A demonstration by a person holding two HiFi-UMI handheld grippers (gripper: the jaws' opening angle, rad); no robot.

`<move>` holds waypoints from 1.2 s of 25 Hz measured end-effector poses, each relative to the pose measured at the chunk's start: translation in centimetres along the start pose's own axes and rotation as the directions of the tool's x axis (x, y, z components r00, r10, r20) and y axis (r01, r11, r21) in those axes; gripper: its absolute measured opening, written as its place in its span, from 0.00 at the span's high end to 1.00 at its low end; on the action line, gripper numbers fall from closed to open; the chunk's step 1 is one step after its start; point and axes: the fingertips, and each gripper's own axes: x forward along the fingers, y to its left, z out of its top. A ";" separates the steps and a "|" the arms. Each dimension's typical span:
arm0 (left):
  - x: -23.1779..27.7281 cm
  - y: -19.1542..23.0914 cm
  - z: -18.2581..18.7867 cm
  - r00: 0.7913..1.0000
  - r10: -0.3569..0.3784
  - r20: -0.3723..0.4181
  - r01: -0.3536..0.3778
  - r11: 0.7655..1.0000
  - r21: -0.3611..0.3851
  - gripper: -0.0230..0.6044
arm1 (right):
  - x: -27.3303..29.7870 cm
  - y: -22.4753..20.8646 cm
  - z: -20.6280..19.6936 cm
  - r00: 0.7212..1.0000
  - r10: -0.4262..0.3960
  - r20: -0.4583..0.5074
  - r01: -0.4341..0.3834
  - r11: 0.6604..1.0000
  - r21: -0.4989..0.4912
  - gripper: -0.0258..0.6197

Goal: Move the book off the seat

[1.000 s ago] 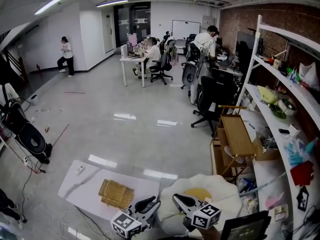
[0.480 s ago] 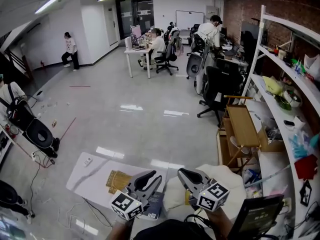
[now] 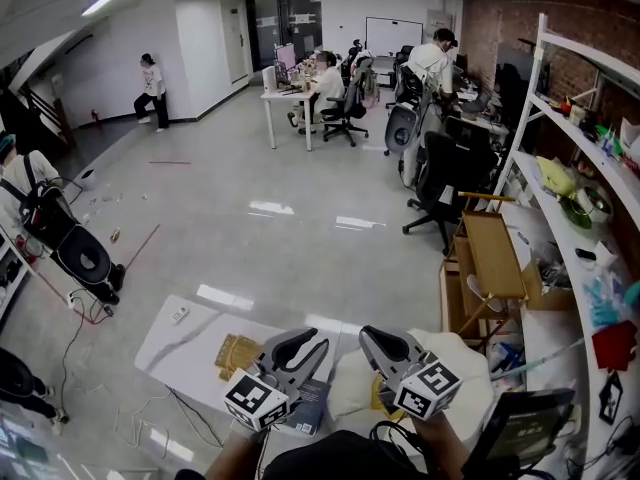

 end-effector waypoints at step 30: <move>-2.2 -2.8 -2.2 0.999 -0.016 -0.035 0.013 0.997 -0.078 0.79 | -2.2 2.9 -2.9 0.997 -0.020 -0.078 0.022 0.999 0.027 0.91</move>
